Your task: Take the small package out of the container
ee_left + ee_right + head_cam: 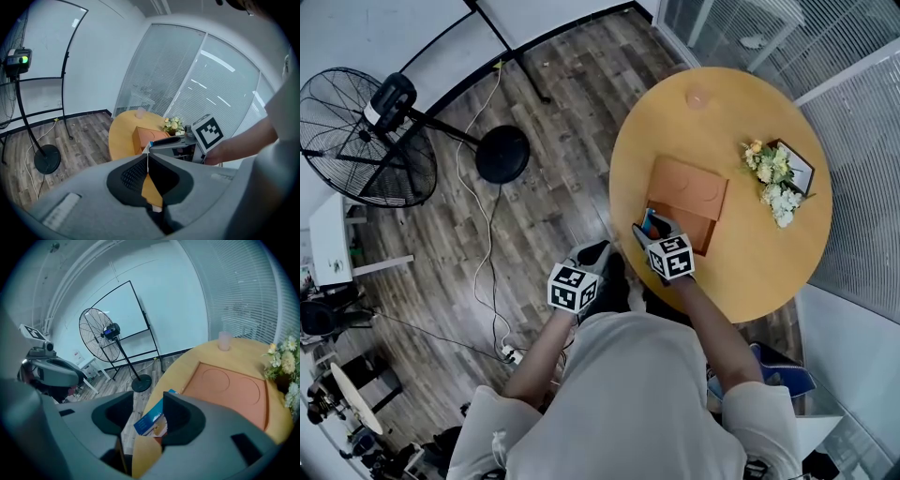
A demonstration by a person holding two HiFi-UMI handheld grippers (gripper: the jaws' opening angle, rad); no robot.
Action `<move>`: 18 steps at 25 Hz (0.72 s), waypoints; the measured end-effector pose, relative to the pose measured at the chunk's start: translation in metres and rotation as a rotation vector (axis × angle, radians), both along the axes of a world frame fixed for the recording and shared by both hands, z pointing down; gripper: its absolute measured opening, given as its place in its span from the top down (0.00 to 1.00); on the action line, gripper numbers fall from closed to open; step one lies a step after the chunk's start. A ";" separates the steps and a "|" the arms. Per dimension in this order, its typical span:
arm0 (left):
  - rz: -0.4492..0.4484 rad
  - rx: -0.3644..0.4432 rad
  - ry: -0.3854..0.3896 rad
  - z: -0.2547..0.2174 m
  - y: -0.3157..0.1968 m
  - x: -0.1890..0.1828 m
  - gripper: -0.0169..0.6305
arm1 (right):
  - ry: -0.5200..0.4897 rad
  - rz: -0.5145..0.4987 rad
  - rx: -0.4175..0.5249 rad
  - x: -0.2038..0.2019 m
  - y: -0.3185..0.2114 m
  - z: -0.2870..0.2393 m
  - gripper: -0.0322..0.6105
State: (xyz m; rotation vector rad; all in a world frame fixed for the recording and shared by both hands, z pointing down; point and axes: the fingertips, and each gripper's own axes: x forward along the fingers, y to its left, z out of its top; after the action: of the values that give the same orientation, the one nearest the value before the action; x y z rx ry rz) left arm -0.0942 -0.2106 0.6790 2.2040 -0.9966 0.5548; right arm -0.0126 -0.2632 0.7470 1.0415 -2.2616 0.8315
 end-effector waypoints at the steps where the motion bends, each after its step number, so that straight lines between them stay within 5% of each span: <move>1: 0.001 -0.001 -0.001 0.000 0.000 -0.002 0.94 | 0.001 0.002 -0.002 0.000 0.000 0.000 0.64; 18: 0.004 -0.028 0.009 0.006 0.004 -0.014 0.94 | 0.001 0.048 0.004 0.000 0.006 -0.004 0.64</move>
State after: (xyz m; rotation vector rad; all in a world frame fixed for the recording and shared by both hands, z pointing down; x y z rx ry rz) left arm -0.1081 -0.2062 0.6852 2.1826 -0.9742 0.5569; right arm -0.0121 -0.2571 0.7428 1.1018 -2.2465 0.8457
